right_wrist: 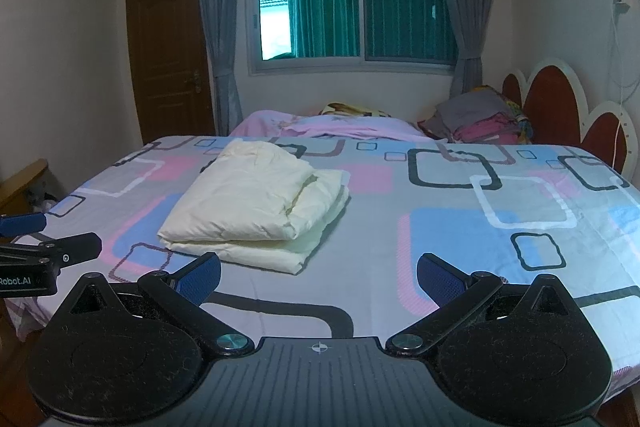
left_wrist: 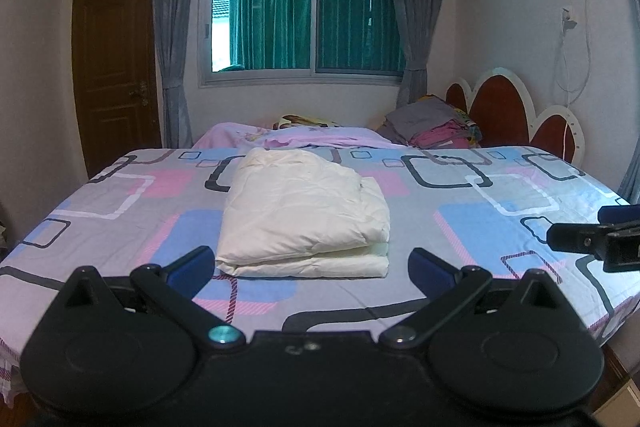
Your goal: Fold large clothes
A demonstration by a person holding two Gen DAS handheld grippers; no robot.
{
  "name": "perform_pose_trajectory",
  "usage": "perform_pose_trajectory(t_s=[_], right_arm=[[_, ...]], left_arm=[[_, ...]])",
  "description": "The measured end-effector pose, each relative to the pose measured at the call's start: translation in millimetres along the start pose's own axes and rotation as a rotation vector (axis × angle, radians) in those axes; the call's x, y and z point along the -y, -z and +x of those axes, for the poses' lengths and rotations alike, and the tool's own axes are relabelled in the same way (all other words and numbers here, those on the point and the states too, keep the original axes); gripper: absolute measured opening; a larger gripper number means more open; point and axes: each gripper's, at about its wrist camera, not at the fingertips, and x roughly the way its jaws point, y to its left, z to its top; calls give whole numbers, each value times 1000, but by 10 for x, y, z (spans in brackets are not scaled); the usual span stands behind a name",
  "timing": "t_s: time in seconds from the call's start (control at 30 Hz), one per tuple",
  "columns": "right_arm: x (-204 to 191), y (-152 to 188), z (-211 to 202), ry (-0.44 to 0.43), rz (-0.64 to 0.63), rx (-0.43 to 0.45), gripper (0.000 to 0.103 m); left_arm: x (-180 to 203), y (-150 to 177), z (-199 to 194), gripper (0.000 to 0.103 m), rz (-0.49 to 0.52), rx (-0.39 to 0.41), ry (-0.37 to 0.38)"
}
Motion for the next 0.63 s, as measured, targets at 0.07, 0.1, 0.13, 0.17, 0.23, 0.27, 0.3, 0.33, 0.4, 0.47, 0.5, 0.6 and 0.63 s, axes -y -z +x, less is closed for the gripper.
perform_pose_trajectory(t_s=[0.07, 0.1, 0.13, 0.17, 0.23, 0.27, 0.3, 0.33, 0.4, 0.47, 0.5, 0.6, 0.63], right_arm=[[1, 1, -2, -1, -1, 2, 103], [1, 2, 0, -1, -1, 1, 103], [3, 3, -2, -2, -1, 1, 103], [2, 4, -3, -4, -1, 1, 103], [-4, 4, -4, -4, -1, 1, 103], [-1, 4, -3, -6, -2, 1, 103], [0, 5, -1, -6, -3, 1, 103], [-1, 5, -2, -5, -2, 2, 103], [-2, 3, -3, -8, -3, 3, 103], [-6, 0, -5, -8, -4, 5, 103], [-9, -4, -3, -9, -6, 5, 103], [-14, -7, 2, -12, -7, 7, 103], [-19, -7, 5, -13, -8, 7, 103]], left_arm=[[9, -5, -7, 103, -5, 1, 0], [7, -7, -6, 103, -4, 1, 0], [14, -3, -9, 103, -4, 2, -3], [17, -3, -13, 103, -4, 3, -5], [16, -5, -15, 102, -6, 5, -1], [15, -8, -19, 102, -2, 10, -2], [28, -4, -27, 102, 3, 10, 0], [38, -1, -26, 102, 5, 10, 3], [36, 0, -27, 102, 1, 14, -4], [26, 0, -19, 102, -3, 13, -11], [19, 1, -16, 102, -5, 14, -13], [-1, 0, -18, 102, -14, 17, -15], [-7, -3, -17, 102, -16, 18, -16]])
